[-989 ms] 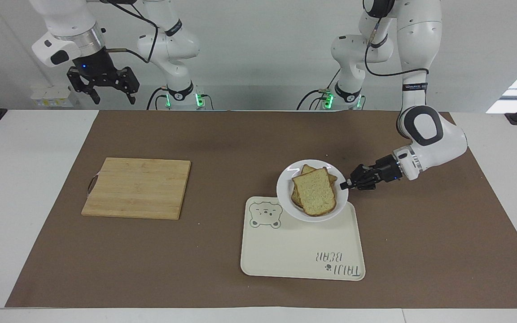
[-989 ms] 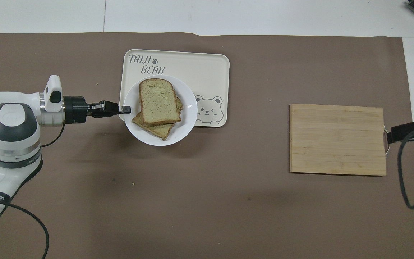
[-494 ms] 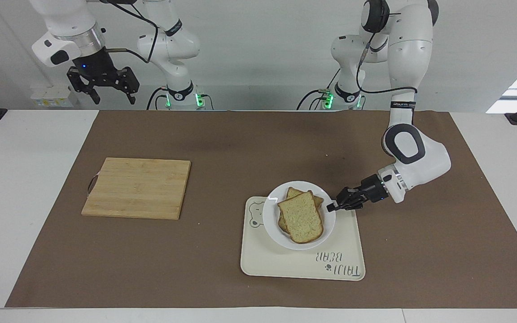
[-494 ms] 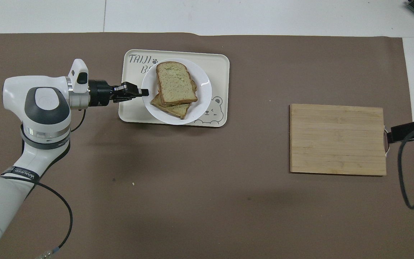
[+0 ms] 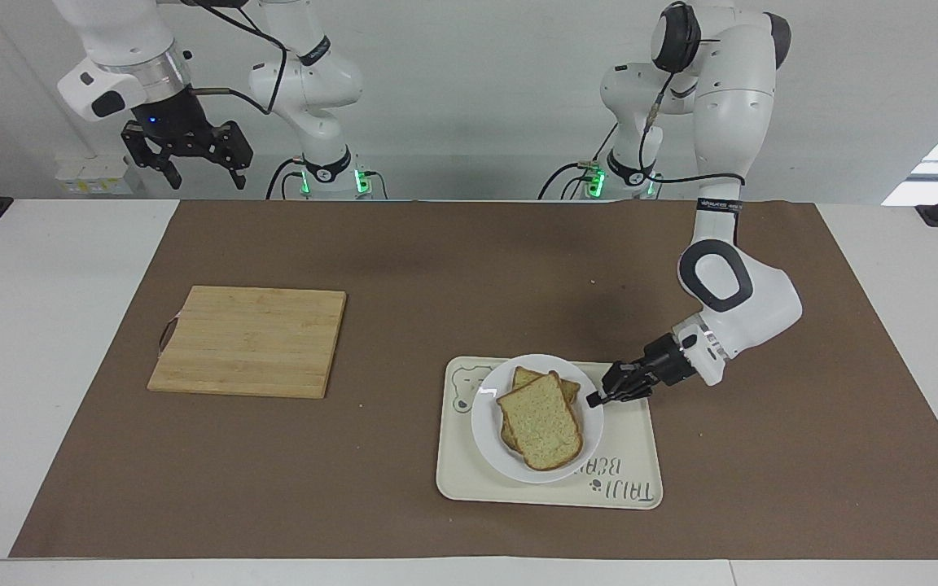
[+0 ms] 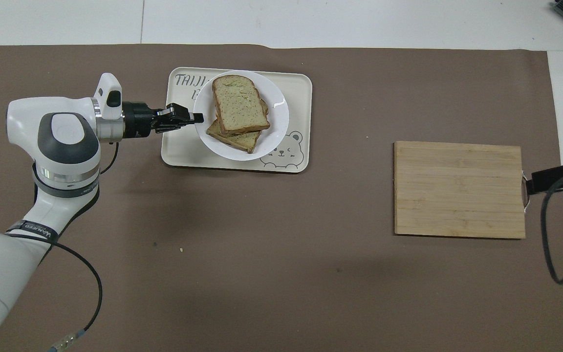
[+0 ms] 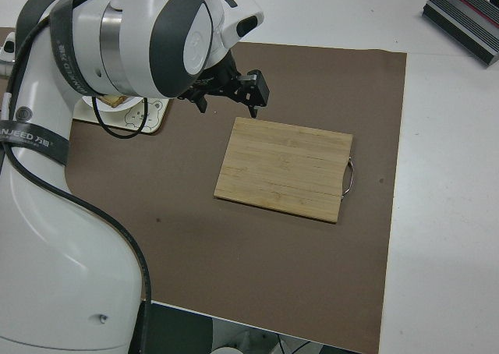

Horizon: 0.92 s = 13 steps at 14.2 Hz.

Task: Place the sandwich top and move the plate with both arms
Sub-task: 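Push the plate with the left gripper onto the bear tray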

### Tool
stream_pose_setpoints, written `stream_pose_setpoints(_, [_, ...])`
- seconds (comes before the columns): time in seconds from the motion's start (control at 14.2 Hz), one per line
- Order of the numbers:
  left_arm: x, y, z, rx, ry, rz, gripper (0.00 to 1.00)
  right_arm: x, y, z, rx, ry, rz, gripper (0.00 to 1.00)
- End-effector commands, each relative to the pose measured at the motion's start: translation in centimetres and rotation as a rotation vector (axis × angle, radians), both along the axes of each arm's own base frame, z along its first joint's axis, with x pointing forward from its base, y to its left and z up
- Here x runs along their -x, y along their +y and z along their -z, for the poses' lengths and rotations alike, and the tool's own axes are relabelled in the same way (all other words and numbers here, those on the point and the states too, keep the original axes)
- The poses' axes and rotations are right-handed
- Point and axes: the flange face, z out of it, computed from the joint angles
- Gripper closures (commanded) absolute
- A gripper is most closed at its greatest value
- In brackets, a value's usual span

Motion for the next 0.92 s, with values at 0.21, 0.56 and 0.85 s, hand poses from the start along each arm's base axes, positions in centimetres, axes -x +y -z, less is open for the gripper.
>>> stream_pose_setpoints(0.21, [-0.9,-0.6,-0.3,-0.042,-0.022,0.006,1.0,-0.1,-0.2,-0.3,-0.017,0.002,-0.012,0.0])
stream_pose_setpoints(0.56, [0.2,-2.4,0.7,-0.094,-0.015,0.025,0.71,-0.1,-0.2,-0.3,-0.017,0.001,-0.012,0.0])
stream_pose_setpoints(0.85, [0.2,-2.4,0.6,-0.115,-0.032,0.021,0.33,-0.1,-0.2,-0.3,-0.017,0.002,-0.012,0.0])
